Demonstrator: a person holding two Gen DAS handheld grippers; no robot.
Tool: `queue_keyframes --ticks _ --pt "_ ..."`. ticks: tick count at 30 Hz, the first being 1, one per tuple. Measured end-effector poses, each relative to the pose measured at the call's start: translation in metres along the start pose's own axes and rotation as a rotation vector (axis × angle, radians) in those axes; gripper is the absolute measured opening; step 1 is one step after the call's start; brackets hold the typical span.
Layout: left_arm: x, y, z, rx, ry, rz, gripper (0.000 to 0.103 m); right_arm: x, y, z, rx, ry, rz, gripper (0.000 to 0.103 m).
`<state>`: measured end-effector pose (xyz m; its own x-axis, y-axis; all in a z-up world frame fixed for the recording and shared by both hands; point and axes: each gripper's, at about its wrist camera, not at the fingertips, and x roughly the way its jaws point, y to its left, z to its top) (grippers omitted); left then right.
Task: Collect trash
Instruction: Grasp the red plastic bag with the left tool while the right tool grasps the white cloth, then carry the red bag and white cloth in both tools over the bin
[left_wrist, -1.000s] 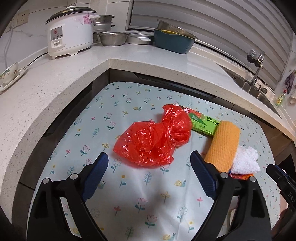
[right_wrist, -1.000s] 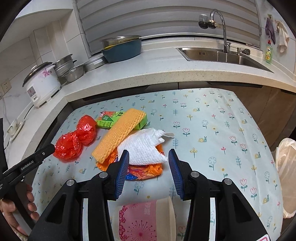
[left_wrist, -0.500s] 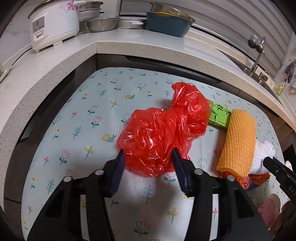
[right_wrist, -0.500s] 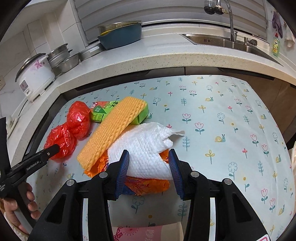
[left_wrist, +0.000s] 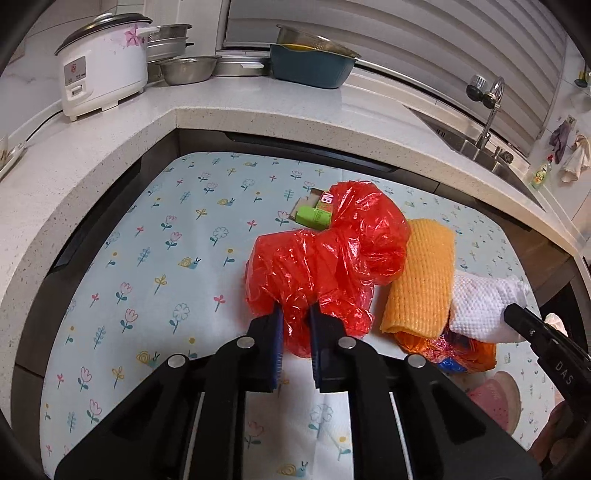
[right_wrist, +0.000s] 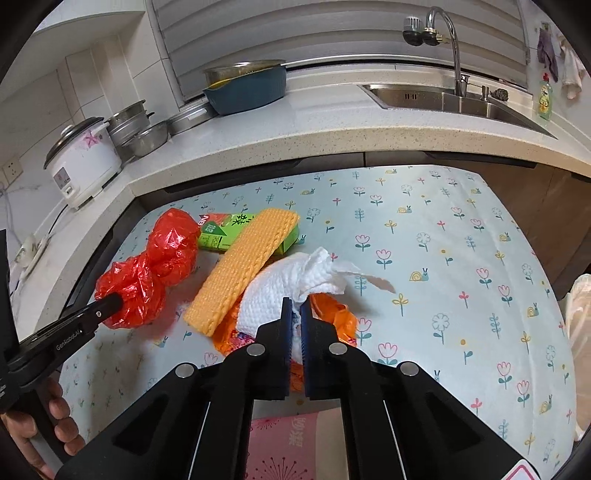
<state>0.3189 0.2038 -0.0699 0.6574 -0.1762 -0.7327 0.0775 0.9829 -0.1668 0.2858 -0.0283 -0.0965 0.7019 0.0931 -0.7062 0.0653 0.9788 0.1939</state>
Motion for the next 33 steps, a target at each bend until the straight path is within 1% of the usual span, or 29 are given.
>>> queue_keyframes --ticks 5,12,16,22,33 --pt "-0.029 -0.017 -0.003 0.006 -0.032 -0.022 0.011 -0.035 -0.004 0.005 0.005 -0.051 0.004 0.004" --pt "-0.068 -0.045 -0.008 0.047 -0.07 -0.058 0.011 -0.084 -0.013 0.007 0.021 -0.124 0.004 0.004" --pt "-0.086 -0.062 -0.011 0.074 -0.089 -0.076 0.011 -0.106 -0.021 0.005 0.033 -0.152 0.0 0.004" --pt "-0.106 -0.089 -0.018 0.113 -0.106 -0.099 0.011 -0.132 -0.037 -0.002 0.058 -0.179 -0.002 0.004" --pt "-0.125 -0.142 -0.036 0.179 -0.102 -0.144 0.011 -0.174 -0.082 -0.017 0.117 -0.228 -0.026 0.004"
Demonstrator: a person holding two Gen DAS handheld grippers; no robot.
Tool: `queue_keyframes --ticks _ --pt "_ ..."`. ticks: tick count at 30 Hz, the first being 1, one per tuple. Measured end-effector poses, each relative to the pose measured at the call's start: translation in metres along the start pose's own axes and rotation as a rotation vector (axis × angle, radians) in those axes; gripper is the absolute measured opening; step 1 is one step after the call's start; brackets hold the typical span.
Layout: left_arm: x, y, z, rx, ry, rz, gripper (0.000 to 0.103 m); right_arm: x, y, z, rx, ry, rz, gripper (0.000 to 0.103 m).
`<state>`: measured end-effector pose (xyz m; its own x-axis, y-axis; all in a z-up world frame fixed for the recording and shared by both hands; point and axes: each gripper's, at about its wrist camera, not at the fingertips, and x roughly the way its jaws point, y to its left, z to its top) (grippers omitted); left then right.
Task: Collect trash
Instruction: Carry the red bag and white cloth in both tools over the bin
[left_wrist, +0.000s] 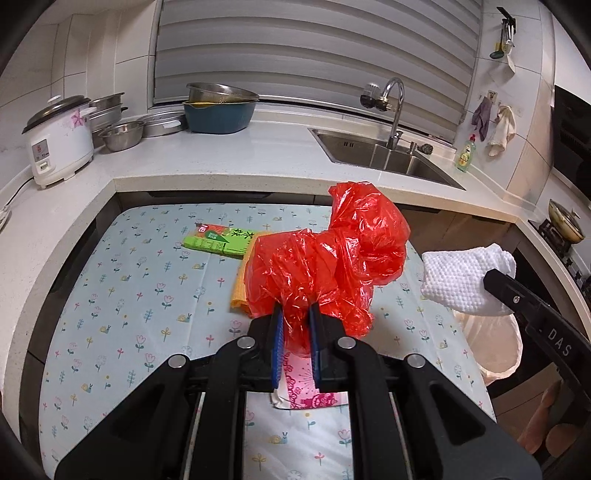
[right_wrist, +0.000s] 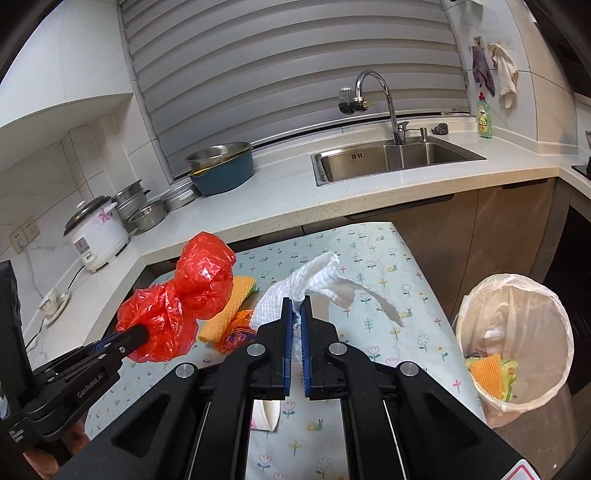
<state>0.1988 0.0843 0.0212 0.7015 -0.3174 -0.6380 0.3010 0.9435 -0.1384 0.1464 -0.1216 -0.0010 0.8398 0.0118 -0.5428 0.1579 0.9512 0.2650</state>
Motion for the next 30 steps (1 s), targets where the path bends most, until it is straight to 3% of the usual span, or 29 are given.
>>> queue_keyframes --ticks 20,30 --pt "0.011 -0.132 -0.016 0.158 0.037 -0.106 0.011 -0.055 -0.118 -0.004 0.143 -0.062 -0.108 0.004" --pt "0.041 -0.208 -0.029 0.235 0.111 -0.202 0.011 -0.075 -0.187 -0.013 0.219 -0.069 -0.195 0.004"
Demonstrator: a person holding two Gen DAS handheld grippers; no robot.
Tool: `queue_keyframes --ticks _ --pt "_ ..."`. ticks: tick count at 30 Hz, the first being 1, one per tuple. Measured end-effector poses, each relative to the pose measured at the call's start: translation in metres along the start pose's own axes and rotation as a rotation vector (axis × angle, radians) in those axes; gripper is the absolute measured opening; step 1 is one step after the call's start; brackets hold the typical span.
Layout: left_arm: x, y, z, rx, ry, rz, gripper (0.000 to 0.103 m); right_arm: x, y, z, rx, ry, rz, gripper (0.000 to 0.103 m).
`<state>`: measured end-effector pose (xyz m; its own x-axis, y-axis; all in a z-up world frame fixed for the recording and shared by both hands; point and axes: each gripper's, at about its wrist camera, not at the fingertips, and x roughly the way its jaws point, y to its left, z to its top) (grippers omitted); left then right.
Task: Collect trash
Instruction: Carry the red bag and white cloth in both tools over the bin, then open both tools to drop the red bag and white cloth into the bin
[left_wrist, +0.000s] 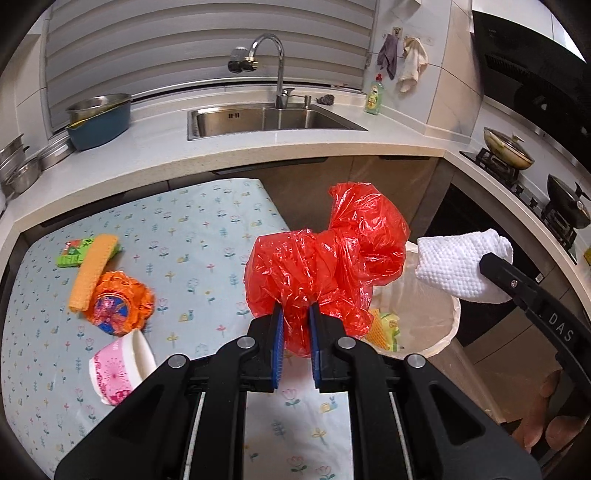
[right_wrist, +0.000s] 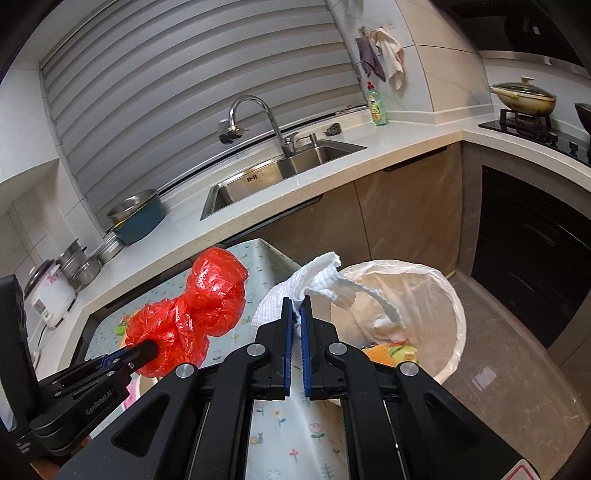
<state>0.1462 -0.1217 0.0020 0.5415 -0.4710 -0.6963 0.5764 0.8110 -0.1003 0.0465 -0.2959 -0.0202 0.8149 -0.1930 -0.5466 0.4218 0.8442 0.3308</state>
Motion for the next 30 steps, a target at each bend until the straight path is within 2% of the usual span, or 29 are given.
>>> queue_keyframes --ticks 5,11,14,15,16,17,30 --pt "0.029 -0.034 0.003 0.033 0.04 -0.056 0.011 -0.001 -0.032 0.002 0.035 -0.001 -0.048 0.004" --pt "0.054 -0.065 0.004 0.077 0.067 -0.09 0.012 0.005 -0.06 0.003 0.068 0.003 -0.083 0.004" --pt "0.064 -0.073 0.005 0.085 0.074 -0.1 0.017 0.008 -0.07 0.004 0.081 0.004 -0.092 0.004" --pt "0.067 -0.075 0.005 0.084 0.074 -0.098 0.025 0.009 -0.072 0.003 0.084 0.004 -0.094 0.004" --pt "0.069 -0.077 0.005 0.085 0.068 -0.092 0.035 0.01 -0.074 0.004 0.087 0.003 -0.096 0.004" --pt "0.07 -0.078 0.005 0.085 0.06 -0.085 0.038 0.011 -0.076 0.005 0.09 0.003 -0.097 0.004" --pt "0.079 -0.062 0.004 0.054 0.069 -0.057 0.04 0.032 -0.073 0.004 0.076 0.033 -0.083 0.004"
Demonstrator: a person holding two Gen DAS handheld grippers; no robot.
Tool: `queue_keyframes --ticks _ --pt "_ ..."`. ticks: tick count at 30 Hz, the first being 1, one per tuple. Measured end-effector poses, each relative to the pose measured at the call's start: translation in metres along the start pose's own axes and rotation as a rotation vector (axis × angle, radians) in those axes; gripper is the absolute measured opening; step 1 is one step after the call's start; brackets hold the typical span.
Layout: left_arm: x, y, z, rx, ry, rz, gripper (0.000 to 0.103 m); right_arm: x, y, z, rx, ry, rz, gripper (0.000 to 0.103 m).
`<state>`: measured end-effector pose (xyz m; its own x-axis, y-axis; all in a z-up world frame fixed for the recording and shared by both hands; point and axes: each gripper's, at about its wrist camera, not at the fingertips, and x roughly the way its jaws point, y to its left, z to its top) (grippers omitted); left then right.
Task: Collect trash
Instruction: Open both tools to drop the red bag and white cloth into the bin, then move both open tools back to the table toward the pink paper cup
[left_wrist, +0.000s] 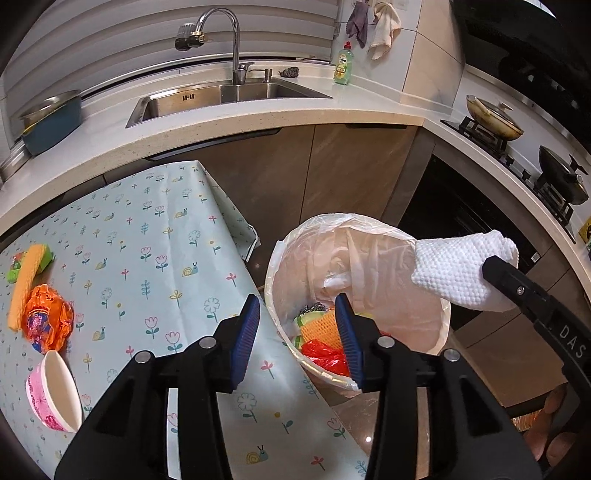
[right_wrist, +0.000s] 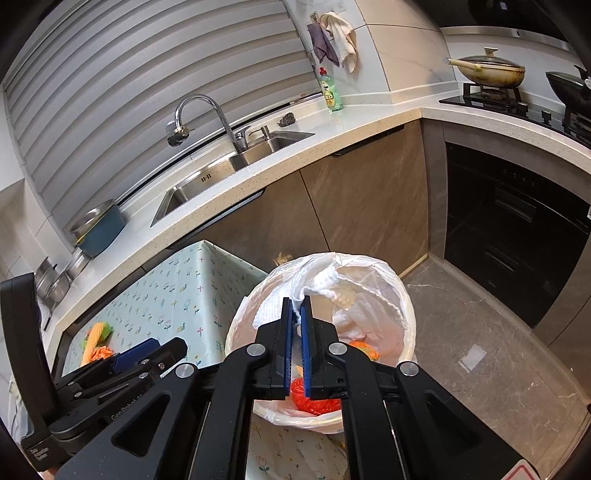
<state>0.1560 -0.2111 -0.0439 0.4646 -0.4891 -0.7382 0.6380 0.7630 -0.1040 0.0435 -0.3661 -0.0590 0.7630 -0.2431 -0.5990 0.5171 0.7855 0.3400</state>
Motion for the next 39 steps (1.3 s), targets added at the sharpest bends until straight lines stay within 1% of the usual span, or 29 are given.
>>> queue_keyframes --ticks 16,17,19,24,25,27,29,32,36,39 --pt "-0.004 0.025 0.0 -0.035 -0.016 0.034 0.041 0.023 0.02 -0.004 -0.035 0.038 0.011 0.004" --pt "-0.004 0.027 0.0 -0.039 -0.016 0.037 0.041 0.024 0.022 -0.004 -0.037 0.041 0.012 0.006" --pt "-0.005 0.033 -0.001 -0.052 -0.019 0.047 0.051 0.027 0.025 -0.003 -0.041 0.043 0.009 0.01" --pt "-0.01 0.046 -0.004 -0.081 -0.029 0.07 0.058 0.029 0.035 -0.004 -0.059 0.029 0.003 0.023" --pt "-0.012 0.05 -0.005 -0.09 -0.03 0.076 0.062 0.03 0.037 -0.003 -0.062 0.026 0.004 0.025" --pt "-0.015 0.057 -0.007 -0.106 -0.037 0.088 0.064 0.029 0.042 -0.003 -0.07 0.022 0.006 0.029" --pt "-0.018 0.065 -0.008 -0.12 -0.038 0.098 0.066 0.029 0.048 -0.004 -0.078 0.02 0.011 0.031" --pt "-0.024 0.076 -0.01 -0.14 -0.045 0.111 0.067 0.028 0.057 -0.004 -0.087 0.018 0.022 0.032" --pt "-0.033 0.092 -0.015 -0.169 -0.058 0.133 0.072 0.025 0.071 -0.006 -0.106 0.015 0.04 0.033" --pt "-0.038 0.102 -0.017 -0.185 -0.06 0.146 0.072 0.023 0.082 -0.009 -0.122 0.019 0.054 0.033"
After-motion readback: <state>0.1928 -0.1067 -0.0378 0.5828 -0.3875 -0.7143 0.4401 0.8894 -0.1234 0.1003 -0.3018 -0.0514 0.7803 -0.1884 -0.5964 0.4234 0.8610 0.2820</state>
